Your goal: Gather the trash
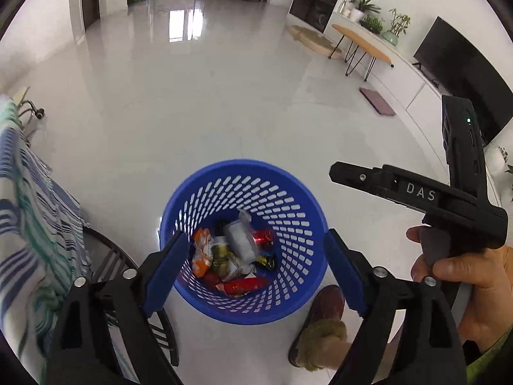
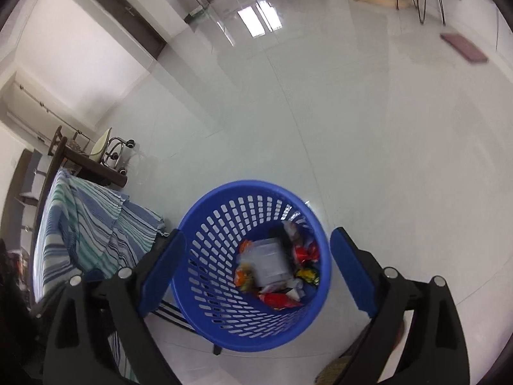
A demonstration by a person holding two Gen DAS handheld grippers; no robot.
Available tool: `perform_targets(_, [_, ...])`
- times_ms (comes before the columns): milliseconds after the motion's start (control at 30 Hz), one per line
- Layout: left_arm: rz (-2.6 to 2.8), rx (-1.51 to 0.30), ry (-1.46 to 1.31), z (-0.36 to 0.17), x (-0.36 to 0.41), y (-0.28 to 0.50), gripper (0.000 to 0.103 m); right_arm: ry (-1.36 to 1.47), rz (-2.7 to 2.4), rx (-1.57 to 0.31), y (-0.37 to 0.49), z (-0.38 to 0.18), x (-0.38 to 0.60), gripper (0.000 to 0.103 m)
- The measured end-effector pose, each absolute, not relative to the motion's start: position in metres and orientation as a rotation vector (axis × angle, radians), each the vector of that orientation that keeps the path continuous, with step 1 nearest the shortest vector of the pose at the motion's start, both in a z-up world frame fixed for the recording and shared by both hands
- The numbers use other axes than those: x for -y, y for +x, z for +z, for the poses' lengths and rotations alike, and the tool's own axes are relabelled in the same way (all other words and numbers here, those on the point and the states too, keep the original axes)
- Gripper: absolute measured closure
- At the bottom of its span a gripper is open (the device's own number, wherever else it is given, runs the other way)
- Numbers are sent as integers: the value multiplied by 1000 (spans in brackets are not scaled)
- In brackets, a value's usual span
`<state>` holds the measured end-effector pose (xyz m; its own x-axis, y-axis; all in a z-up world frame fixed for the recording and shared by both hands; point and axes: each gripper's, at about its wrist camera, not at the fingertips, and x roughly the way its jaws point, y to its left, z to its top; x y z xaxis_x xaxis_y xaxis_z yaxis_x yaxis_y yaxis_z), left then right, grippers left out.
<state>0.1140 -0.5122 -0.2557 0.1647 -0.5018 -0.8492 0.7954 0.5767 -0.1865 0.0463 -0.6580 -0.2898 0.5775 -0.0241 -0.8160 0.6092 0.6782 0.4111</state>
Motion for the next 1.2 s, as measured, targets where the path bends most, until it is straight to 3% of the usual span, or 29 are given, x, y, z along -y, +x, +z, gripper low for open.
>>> perform_targets(133, [-963,-893,343,-203,484,78,6,607,-428,-864,13,-239,632,5])
perform_targets(267, [-957,-748,333,-156,444,36,5,495,-463,-815,-33,-201,596,5])
perform_targets(400, [-943,-720,306,-133,417,10,5,438,-541,-757,-74,-182,563,5])
perform_targets(600, [-879,-715,322,-120,399,-7,5,439,-600,-668,-99,-163,530,5])
perform_targets(1200, [-754,-731,343,-124,385,-1,5,385,-475,-737,-84,-163,510,5])
